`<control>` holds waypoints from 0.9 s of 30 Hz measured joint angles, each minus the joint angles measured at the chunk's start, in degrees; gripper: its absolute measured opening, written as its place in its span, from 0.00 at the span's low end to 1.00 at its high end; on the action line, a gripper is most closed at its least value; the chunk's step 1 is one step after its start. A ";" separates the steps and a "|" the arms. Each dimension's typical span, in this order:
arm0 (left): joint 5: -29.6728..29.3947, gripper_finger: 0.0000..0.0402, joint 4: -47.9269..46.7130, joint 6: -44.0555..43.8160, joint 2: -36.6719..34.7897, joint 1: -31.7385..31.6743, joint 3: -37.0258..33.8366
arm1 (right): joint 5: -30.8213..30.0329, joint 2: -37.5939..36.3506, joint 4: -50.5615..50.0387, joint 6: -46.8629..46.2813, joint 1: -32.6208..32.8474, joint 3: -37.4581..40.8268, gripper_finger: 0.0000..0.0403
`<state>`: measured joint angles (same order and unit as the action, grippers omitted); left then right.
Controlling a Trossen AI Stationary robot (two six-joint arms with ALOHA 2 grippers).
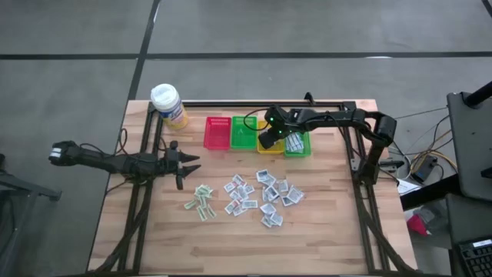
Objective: Pick & Place First Aid Supplies
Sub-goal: Put the blue alcohol pad into the yellow bin
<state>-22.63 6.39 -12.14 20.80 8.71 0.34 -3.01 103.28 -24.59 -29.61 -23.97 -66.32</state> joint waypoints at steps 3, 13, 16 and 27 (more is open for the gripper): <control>0.00 0.39 0.00 0.00 -0.02 0.00 0.02 | -0.02 0.00 0.04 0.00 -0.04 0.00 0.02; 0.00 0.39 0.00 0.00 -0.01 -0.02 0.01 | 0.04 0.00 0.04 1.75 -0.06 0.00 0.14; 0.00 0.39 0.00 -0.01 -0.01 -0.01 0.02 | 0.04 0.00 0.04 1.75 -0.10 0.00 0.22; 0.00 0.39 0.00 -0.02 -0.02 -0.01 0.00 | 1.07 -3.86 -2.65 5.17 -0.11 -2.56 0.36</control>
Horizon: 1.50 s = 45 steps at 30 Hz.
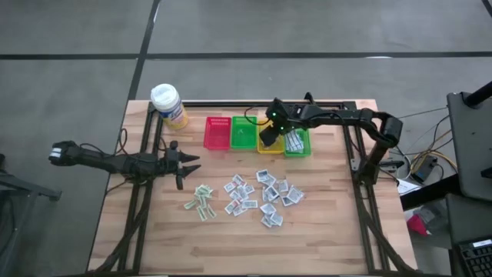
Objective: Pick & Place First Aid Supplies
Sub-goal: Put the blue alcohol pad into the yellow bin
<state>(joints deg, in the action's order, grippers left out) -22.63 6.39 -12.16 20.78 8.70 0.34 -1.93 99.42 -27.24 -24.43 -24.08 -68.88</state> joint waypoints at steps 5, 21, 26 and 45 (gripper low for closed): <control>0.00 0.39 0.00 0.00 0.01 0.00 0.01 | 5.32 -3.48 0.13 2.23 1.89 -1.91 0.35; 0.00 0.39 -0.02 0.20 0.00 -0.01 0.00 | 10.10 -8.98 -10.93 4.83 18.34 -2.78 0.29; 0.00 0.39 -0.02 0.22 0.00 -0.01 0.00 | 10.10 -8.99 -17.99 1.13 24.00 -2.71 0.30; 0.00 0.39 -0.02 0.79 0.00 -0.01 0.00 | 9.37 -7.02 -13.60 1.29 31.94 -2.59 0.29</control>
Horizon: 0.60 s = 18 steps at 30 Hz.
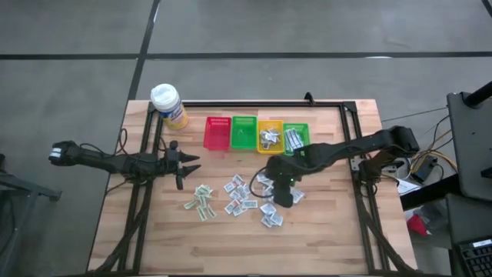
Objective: Pick & Place First Aid Supplies
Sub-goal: Put the blue alcohol pad into the yellow bin
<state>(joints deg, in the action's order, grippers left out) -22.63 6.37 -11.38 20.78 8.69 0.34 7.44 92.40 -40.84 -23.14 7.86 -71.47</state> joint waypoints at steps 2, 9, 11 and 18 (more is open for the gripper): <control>0.01 0.39 0.02 0.02 0.00 0.00 0.00 | -0.10 1.20 0.85 1.45 -0.16 -0.17 0.29; 0.02 0.39 0.04 0.11 -0.02 0.00 0.02 | -0.16 5.57 1.23 6.47 -2.22 -0.19 0.33; 0.00 0.39 0.07 0.11 0.03 0.00 0.01 | -0.28 6.61 1.21 8.26 -3.17 -0.19 0.35; 0.00 0.39 0.04 0.09 0.04 0.00 0.02 | -2.24 9.32 1.24 10.27 -8.02 -0.17 0.40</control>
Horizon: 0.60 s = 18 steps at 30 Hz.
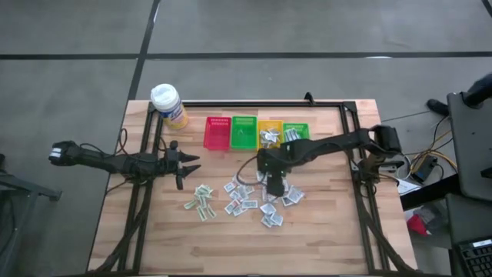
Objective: Pick & Place First Aid Supplies
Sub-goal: Put the blue alcohol pad into the yellow bin
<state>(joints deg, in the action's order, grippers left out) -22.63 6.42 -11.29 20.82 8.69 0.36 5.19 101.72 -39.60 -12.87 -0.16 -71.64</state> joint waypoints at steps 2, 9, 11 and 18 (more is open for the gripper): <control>0.00 0.39 0.01 -0.02 0.00 0.00 -0.02 | -0.61 0.59 0.24 0.01 -1.46 -0.04 0.40; 0.00 0.39 -0.01 -0.42 0.02 0.00 -0.02 | -0.79 2.33 1.60 3.05 -4.39 -0.11 0.39; 0.01 0.39 0.01 -0.61 0.02 0.01 -0.01 | -0.81 3.25 1.81 4.63 -4.46 -0.11 0.38; 0.02 0.39 0.00 -0.62 0.02 0.01 -0.01 | -1.96 7.08 3.09 7.02 -4.46 -1.02 0.38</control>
<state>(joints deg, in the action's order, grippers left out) -22.61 6.42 -11.91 20.84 8.70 0.35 3.24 108.80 -36.50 -5.85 -4.62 -72.66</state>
